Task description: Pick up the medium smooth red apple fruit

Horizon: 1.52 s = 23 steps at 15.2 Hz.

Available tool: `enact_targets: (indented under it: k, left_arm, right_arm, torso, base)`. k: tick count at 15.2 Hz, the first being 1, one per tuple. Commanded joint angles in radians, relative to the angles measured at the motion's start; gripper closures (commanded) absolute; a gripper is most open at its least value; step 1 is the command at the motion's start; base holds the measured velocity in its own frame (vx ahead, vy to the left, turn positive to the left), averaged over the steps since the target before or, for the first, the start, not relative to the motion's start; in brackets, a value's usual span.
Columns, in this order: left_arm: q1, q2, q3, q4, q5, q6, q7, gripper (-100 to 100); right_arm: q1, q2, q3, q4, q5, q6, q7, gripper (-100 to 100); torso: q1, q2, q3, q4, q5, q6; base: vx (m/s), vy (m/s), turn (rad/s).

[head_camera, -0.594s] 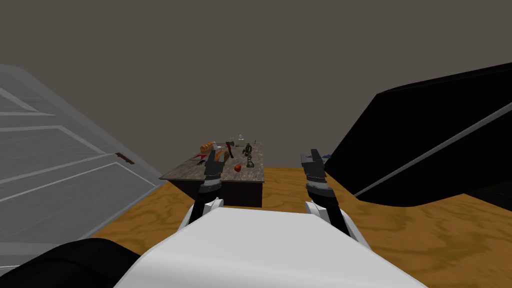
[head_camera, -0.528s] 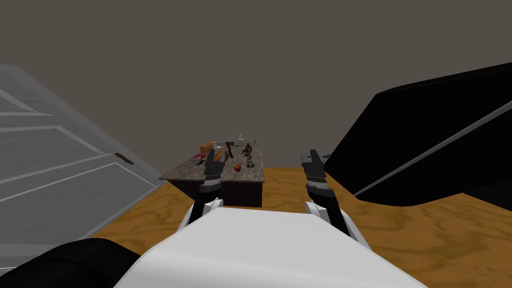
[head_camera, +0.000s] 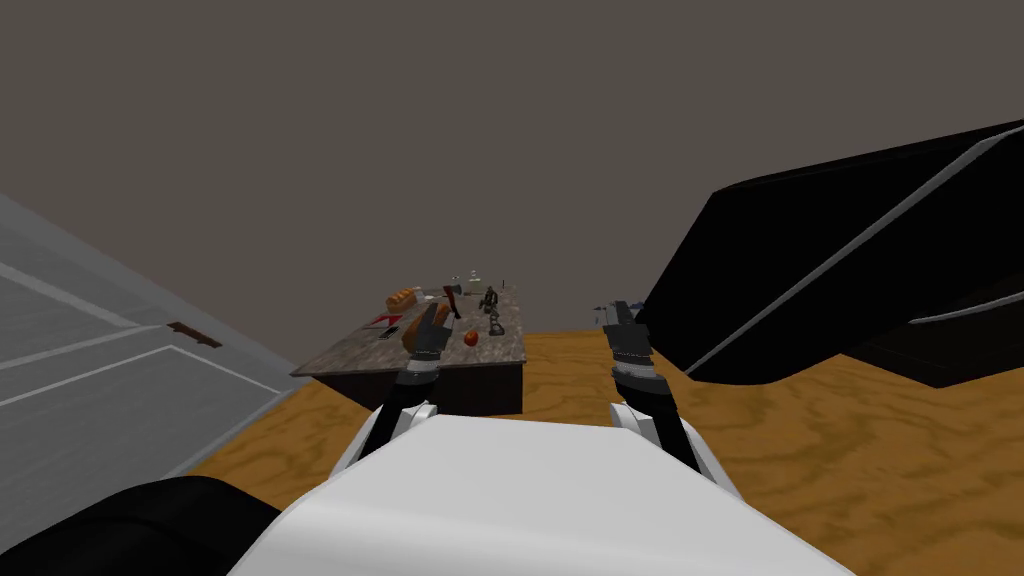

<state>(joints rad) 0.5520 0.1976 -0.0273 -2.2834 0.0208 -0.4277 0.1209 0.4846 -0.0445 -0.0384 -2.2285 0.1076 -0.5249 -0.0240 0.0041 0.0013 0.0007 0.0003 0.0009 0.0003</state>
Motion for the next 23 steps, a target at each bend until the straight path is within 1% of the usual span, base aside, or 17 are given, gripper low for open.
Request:
enact_targets:
  k: [1,2,6,7,8,9,10,11,12,14,15,16,17,18,20,21,23]
  left_arm:
    - [0.010,0.050,0.000,0.010,0.024,0.025,0.019,-100]
    - [0.010,0.062,0.000,0.010,0.024,0.025,0.019,-100]
    - [0.020,0.155,0.002,0.021,0.066,0.075,0.050,-100]
    - [0.026,0.182,0.004,0.027,0.089,0.102,0.067,-100]
    - [0.026,0.204,0.004,0.027,0.089,0.102,0.067,-100]
    - [0.026,0.206,0.004,0.027,0.089,0.102,0.067,-100]
    - [0.033,0.242,0.005,0.033,0.114,0.132,0.085,-100]
    - [0.033,0.258,0.005,0.033,0.114,0.132,0.085,-100]
    - [0.039,0.285,0.006,0.040,0.140,0.163,0.104,-100]
    - [0.039,0.313,0.006,0.040,0.140,0.163,0.104,-100]
    - [0.046,0.347,0.007,0.047,0.167,0.195,0.124,-100]
    - [0.046,0.368,0.007,0.047,0.167,0.195,0.124,-100]
    - [0.046,0.369,0.007,0.047,0.167,0.195,0.124,-100]
    - [0.053,0.404,0.009,0.055,0.195,0.228,0.145,-100]
    - [0.053,0.427,0.009,0.055,0.195,0.228,0.145,-100]
    - [0.060,0.463,0.010,0.062,0.225,0.263,0.166,-100]
    - [0.060,0.486,0.010,0.062,0.225,0.263,0.166,-100]
  right_arm:
    - [0.000,0.000,0.000,0.000,0.000,0.000,0.000,0]
    - [0.000,0.000,0.000,0.000,0.000,0.000,0.000,0]
    - [0.000,0.000,0.000,0.000,0.000,0.000,0.000,0]
    - [0.000,0.000,0.000,0.000,0.000,0.000,0.000,0]
    - [0.000,0.000,0.000,0.000,0.000,0.000,0.000,0]
    - [0.000,0.000,0.000,0.000,0.000,0.000,0.000,0]
    - [0.000,0.000,0.000,0.000,0.000,0.000,0.000,0]
    - [0.000,0.000,0.000,0.000,0.000,0.000,0.000,0]
    - [0.000,0.000,0.000,0.000,0.000,0.000,0.000,0]
    - [0.000,0.000,0.000,0.000,0.000,0.000,0.000,0]
    - [0.000,0.000,0.000,0.000,0.000,0.000,0.000,0]
    - [0.000,0.000,0.000,0.000,0.000,0.000,0.000,0]
    - [0.000,0.000,0.000,0.000,0.000,0.000,0.000,0]
    - [0.000,0.000,0.000,0.000,0.000,0.000,0.000,0]
    - [0.000,0.000,0.000,0.000,0.000,0.000,0.000,0]
    - [0.000,0.000,0.000,0.000,0.000,0.000,0.000,0]
    - [0.000,0.000,0.000,0.000,0.000,0.000,0.000,0]
  torso:
    - [0.000,0.000,0.000,0.000,0.000,0.000]
    - [0.000,0.000,0.000,0.000,0.000,0.000]
    - [0.000,0.000,0.000,0.000,0.000,0.000]
    - [0.000,0.000,0.000,0.000,0.000,0.000]
    - [0.001,0.000,0.000,0.000,0.000,0.000]
    - [0.001,0.000,0.000,0.000,0.000,0.000]
    - [0.001,-0.001,0.000,0.000,0.000,0.000]
    - [0.000,-0.001,0.000,0.000,0.000,0.000]
    - [0.000,0.000,0.000,0.000,0.000,0.000]
    - [0.001,0.000,0.000,0.000,0.000,0.000]
    - [0.001,0.000,0.000,0.000,0.000,0.000]
    - [0.000,0.000,0.000,0.000,0.000,0.000]
    - [0.000,-0.001,0.000,0.000,0.000,0.000]
    - [0.000,-0.001,-0.001,0.000,0.000,0.000]
    - [0.000,-0.001,-0.001,0.000,0.000,0.000]
    - [0.000,-0.001,0.000,0.000,0.000,0.000]
    - [0.001,0.000,0.000,0.000,0.000,0.000]
  base:
    - [-0.023,0.050,-0.182]
    - [-0.018,0.049,-0.131]
    - [-0.018,0.048,-0.165]
    - [-0.019,0.056,-0.249]
    - [-0.019,0.062,-0.195]
    - [-0.016,0.049,-0.047]
    - [-0.019,0.044,-0.149]
    - [-0.022,0.046,-0.183]
    - [-0.025,0.058,-0.268]
    - [-0.023,0.054,-0.146]
    - [-0.024,0.041,-0.170]
    - [-0.021,0.048,-0.177]
    - [-0.012,0.040,-0.071]
    - [-0.016,0.042,-0.229]
    - [-0.023,0.045,-0.151]
    - [-0.030,0.043,-0.192]
    - [-0.024,0.048,-0.155]
